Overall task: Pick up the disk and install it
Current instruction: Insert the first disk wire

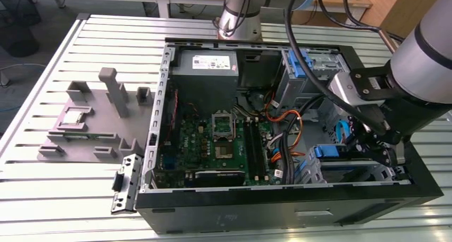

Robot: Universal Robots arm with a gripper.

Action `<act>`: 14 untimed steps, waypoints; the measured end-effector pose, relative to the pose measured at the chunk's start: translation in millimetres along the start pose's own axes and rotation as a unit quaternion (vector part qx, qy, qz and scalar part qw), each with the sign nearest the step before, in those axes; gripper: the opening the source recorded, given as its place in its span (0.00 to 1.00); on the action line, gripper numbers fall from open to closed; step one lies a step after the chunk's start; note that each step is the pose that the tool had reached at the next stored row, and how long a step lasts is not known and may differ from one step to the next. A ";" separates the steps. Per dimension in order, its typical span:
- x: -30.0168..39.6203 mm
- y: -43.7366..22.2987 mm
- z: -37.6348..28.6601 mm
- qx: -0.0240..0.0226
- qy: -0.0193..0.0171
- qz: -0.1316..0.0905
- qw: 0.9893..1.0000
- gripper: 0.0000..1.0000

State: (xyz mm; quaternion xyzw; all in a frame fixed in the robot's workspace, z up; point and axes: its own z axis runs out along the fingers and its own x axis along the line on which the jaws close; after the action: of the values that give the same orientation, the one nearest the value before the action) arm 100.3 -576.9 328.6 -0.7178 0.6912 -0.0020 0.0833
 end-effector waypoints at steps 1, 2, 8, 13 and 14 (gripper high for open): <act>0.0 0.0 0.1 0.000 0.000 0.000 1.000 0.16; 0.0 0.0 0.2 0.000 0.000 0.000 1.000 0.16; 0.1 0.1 0.5 0.000 0.000 0.000 1.000 0.23; -0.2 -0.2 -1.9 0.000 0.000 0.000 1.000 0.29; -0.5 -0.5 -4.4 0.000 0.000 0.000 1.000 0.29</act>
State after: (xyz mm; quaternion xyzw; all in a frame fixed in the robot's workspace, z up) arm 100.2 -576.8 333.0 -0.7178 0.6912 -0.0018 0.0835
